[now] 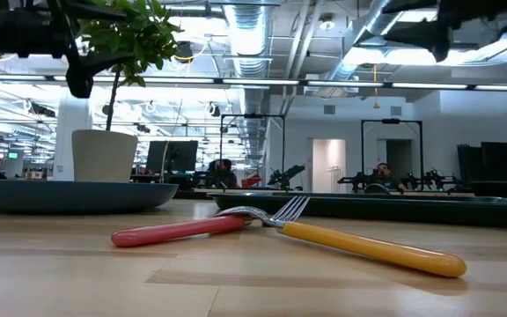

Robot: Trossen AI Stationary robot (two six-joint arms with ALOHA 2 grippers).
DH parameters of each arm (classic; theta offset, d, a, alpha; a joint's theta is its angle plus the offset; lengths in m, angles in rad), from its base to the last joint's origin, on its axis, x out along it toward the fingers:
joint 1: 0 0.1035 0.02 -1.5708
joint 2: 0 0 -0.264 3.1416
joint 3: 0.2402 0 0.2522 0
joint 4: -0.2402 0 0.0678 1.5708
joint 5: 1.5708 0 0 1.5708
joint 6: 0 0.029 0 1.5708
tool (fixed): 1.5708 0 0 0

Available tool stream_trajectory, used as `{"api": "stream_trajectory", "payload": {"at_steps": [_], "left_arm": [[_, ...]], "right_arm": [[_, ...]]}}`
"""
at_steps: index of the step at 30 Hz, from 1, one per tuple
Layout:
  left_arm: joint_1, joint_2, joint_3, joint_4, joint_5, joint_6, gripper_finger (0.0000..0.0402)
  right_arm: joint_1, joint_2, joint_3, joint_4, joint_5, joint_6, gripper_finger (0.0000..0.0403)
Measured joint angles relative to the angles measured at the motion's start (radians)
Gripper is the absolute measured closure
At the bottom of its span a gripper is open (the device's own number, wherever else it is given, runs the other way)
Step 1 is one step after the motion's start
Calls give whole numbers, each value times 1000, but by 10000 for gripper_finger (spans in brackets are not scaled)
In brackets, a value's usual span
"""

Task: Pick and place plate/cup/fork/spoon on tray
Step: Put the orange spoon on the black tray

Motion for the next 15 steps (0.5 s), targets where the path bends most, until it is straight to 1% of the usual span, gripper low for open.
{"api": "stream_trajectory", "payload": {"at_steps": [3, 8, 10, 12, 15], "left_arm": [[0, 55, 59, -76, 29, 3, 132], [0, 150, 167, -303, 35, 5, 132], [0, 185, 194, -362, 36, 4, 132], [0, 214, 207, -393, 36, -5, 132], [0, 247, 210, -397, 37, -19, 132]], "right_arm": [[0, 100, 69, -23, 0, 0, 138], [0, 276, 161, -29, -1, 0, 138], [0, 342, 195, -25, -1, 9, 138], [0, 404, 220, -25, -2, 34, 138], [0, 501, 253, -29, -3, 77, 138]]}}
